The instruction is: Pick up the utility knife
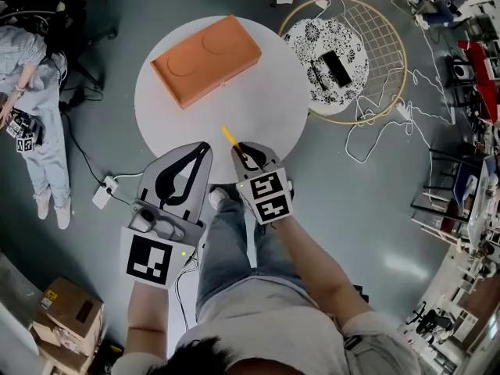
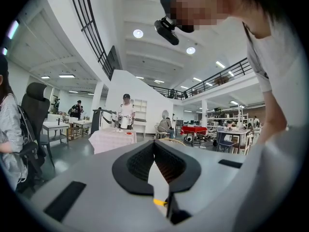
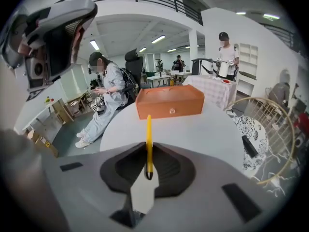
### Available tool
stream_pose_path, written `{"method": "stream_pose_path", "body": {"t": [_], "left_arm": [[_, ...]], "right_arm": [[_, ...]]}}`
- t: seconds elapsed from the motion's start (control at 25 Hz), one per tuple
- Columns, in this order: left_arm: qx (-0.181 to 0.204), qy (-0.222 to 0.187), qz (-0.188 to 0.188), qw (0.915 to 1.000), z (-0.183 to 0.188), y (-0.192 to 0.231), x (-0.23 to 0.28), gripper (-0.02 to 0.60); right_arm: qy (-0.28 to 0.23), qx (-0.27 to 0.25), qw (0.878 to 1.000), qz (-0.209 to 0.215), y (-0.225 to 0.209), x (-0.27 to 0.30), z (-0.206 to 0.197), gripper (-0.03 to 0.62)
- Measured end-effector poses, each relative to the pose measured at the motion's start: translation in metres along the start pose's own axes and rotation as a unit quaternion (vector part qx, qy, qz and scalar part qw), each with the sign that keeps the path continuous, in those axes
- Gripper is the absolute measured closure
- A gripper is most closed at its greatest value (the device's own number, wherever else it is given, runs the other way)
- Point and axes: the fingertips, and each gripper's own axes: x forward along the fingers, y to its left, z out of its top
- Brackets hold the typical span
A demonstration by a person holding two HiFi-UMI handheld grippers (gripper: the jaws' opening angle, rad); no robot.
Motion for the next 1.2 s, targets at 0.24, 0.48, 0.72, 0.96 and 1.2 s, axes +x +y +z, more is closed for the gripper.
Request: {"method": "stream_pose_path", "body": {"t": [0.24, 0.48, 0.72, 0.96, 1.2], "left_arm": [[0.005, -0.016, 0.014, 0.9998, 0.022, -0.027, 0.001, 0.571], [0.018, -0.028, 0.039, 0.9987, 0.046, -0.055, 0.002, 0.571], [0.027, -0.042, 0.068, 0.9965, 0.063, -0.093, -0.002, 0.571], [0.038, -0.058, 0.091, 0.9935, 0.082, -0.122, 0.002, 0.571], [0.049, -0.062, 0.106, 0.9912, 0.088, -0.163, 0.005, 0.571]], "right_arm": [[-0.071, -0.021, 0.997, 0.017, -0.004, -0.055, 0.048, 0.542], [-0.151, -0.047, 0.986, 0.048, -0.004, -0.123, 0.096, 0.542], [-0.228, -0.070, 0.967, 0.088, -0.002, -0.201, 0.124, 0.542], [-0.294, -0.108, 0.941, 0.130, -0.003, -0.267, 0.149, 0.540], [-0.331, -0.127, 0.920, 0.167, -0.007, -0.318, 0.145, 0.540]]}}
